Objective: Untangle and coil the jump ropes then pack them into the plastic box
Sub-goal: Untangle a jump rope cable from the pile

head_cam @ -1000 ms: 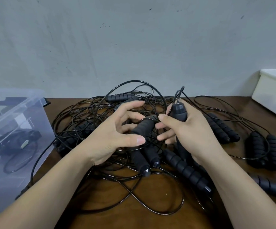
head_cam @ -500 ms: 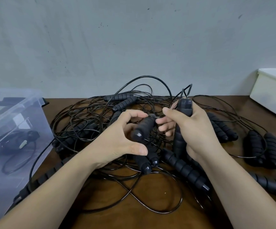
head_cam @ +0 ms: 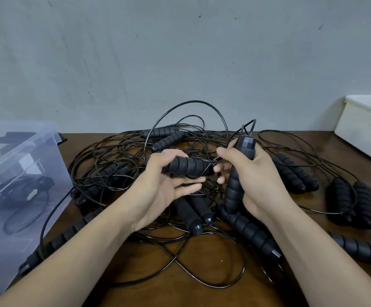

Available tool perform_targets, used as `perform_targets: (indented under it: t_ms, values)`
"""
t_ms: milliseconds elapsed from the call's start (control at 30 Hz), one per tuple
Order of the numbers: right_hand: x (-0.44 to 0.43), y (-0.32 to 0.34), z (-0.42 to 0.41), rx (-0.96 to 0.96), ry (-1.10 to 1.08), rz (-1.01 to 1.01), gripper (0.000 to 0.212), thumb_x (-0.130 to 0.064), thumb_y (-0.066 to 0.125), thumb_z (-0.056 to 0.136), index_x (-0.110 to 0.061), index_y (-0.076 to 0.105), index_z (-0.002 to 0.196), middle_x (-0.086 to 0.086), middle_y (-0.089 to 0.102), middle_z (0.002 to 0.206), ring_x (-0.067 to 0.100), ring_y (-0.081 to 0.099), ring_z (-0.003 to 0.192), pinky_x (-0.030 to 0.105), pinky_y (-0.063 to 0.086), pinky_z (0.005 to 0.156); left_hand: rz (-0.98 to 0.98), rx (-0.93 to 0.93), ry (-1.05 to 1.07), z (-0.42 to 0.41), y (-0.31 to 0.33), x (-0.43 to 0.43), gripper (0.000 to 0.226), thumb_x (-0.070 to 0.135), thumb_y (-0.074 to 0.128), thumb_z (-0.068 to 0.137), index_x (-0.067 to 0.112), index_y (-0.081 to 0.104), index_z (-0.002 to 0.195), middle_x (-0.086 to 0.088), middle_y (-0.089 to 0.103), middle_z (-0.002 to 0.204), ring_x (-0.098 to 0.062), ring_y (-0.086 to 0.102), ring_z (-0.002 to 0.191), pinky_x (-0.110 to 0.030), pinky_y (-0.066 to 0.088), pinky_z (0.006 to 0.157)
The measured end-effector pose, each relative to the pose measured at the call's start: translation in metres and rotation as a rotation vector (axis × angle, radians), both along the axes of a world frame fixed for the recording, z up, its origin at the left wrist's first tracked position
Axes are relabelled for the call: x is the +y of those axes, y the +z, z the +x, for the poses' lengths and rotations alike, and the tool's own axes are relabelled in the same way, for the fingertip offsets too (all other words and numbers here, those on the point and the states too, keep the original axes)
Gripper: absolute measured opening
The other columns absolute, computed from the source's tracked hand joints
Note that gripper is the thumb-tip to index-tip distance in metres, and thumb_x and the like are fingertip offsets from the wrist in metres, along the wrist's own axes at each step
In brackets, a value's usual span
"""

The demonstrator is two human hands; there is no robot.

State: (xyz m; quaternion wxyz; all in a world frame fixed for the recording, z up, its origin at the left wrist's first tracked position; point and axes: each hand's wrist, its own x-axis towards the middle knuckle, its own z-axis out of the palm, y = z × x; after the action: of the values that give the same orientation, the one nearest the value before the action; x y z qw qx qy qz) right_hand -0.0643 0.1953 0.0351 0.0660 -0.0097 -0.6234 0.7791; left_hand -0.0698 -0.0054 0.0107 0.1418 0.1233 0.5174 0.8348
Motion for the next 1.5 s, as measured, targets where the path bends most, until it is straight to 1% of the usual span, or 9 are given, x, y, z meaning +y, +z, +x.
perform_targets:
  t_ms: [200,433,600,700,867,1033,1200,1367,1500]
  values:
    - [-0.005,-0.002,0.002,0.014,0.028,0.051,0.014,-0.003,0.073,0.099,-0.005,0.059,0.103,0.024,0.075,0.087,0.037,0.08,0.079,0.033,0.062,0.06,-0.155,0.175,0.176,-0.001,-0.005,0.002,0.024,0.028,0.056,0.094,0.019,0.055,0.116,-0.015,0.061,0.123,-0.026,0.061,0.109,-0.039,0.058,0.085]
    - [-0.013,-0.006,0.008,0.079,0.06,0.064,0.019,-0.003,0.074,0.098,0.004,0.059,0.107,0.023,0.077,0.083,0.034,0.079,0.075,0.034,0.063,0.064,-0.612,0.349,0.319,0.007,-0.001,0.0,0.027,0.038,0.07,0.094,0.039,0.061,0.119,-0.008,0.053,0.128,-0.012,0.062,0.088,-0.029,0.055,0.079]
    - [-0.008,-0.005,0.005,0.068,0.036,0.062,0.022,-0.003,0.076,0.097,0.006,0.06,0.108,0.024,0.076,0.083,0.03,0.077,0.071,0.035,0.062,0.063,-0.592,0.364,0.214,0.005,0.002,-0.007,0.056,0.048,0.074,0.085,0.044,0.053,0.137,0.004,0.056,0.129,-0.013,0.063,0.11,-0.045,0.056,0.096]
    - [-0.005,-0.003,0.003,0.08,0.007,0.054,0.017,-0.002,0.077,0.096,-0.001,0.061,0.103,0.023,0.076,0.082,0.03,0.076,0.07,0.032,0.06,0.061,-0.532,0.255,0.153,0.002,0.005,-0.005,0.055,0.057,0.058,0.079,0.044,0.064,0.132,0.006,0.063,0.134,-0.023,0.062,0.106,-0.062,0.048,0.087]
    - [-0.004,-0.001,0.004,0.099,0.027,0.047,0.017,-0.003,0.077,0.095,-0.003,0.061,0.1,0.021,0.076,0.08,0.028,0.075,0.068,0.029,0.059,0.059,-0.532,0.341,0.109,0.007,0.007,-0.012,0.041,0.043,0.071,0.095,0.04,0.067,0.135,-0.003,0.062,0.104,-0.024,0.056,0.084,-0.048,0.048,0.086]
    - [-0.004,0.0,0.005,0.128,0.043,0.062,0.016,-0.002,0.077,0.095,-0.003,0.061,0.098,0.019,0.075,0.078,0.029,0.075,0.068,0.03,0.059,0.06,-0.438,0.365,0.124,0.007,0.01,-0.014,0.037,0.02,0.078,0.094,0.024,0.073,0.13,-0.011,0.063,0.115,-0.013,0.057,0.09,-0.028,0.048,0.08]
    - [-0.007,-0.003,0.007,0.158,0.101,0.111,0.014,-0.004,0.076,0.096,-0.004,0.063,0.095,0.02,0.076,0.083,0.031,0.076,0.071,0.034,0.06,0.062,-0.404,0.424,0.323,0.002,0.008,-0.012,0.046,0.0,0.084,0.083,0.024,0.074,0.122,-0.005,0.043,0.09,-0.017,0.048,0.079,-0.033,0.049,0.085]
    - [-0.006,-0.004,0.006,0.11,0.084,0.078,0.014,-0.007,0.079,0.095,-0.006,0.064,0.097,0.02,0.078,0.085,0.027,0.075,0.068,0.03,0.055,0.053,-0.289,0.463,0.388,0.004,0.015,-0.014,0.032,0.024,0.08,0.091,0.022,0.071,0.122,-0.001,0.051,0.08,-0.018,0.053,0.078,-0.034,0.046,0.074]
    - [-0.003,-0.003,0.006,0.135,0.151,0.08,0.019,-0.011,0.079,0.094,-0.003,0.064,0.102,0.021,0.078,0.089,0.023,0.071,0.063,0.029,0.05,0.051,-0.253,0.36,0.366,0.006,0.013,-0.011,0.039,0.043,0.053,0.102,0.014,0.071,0.12,-0.001,0.066,0.103,-0.02,0.062,0.096,-0.039,0.046,0.074]
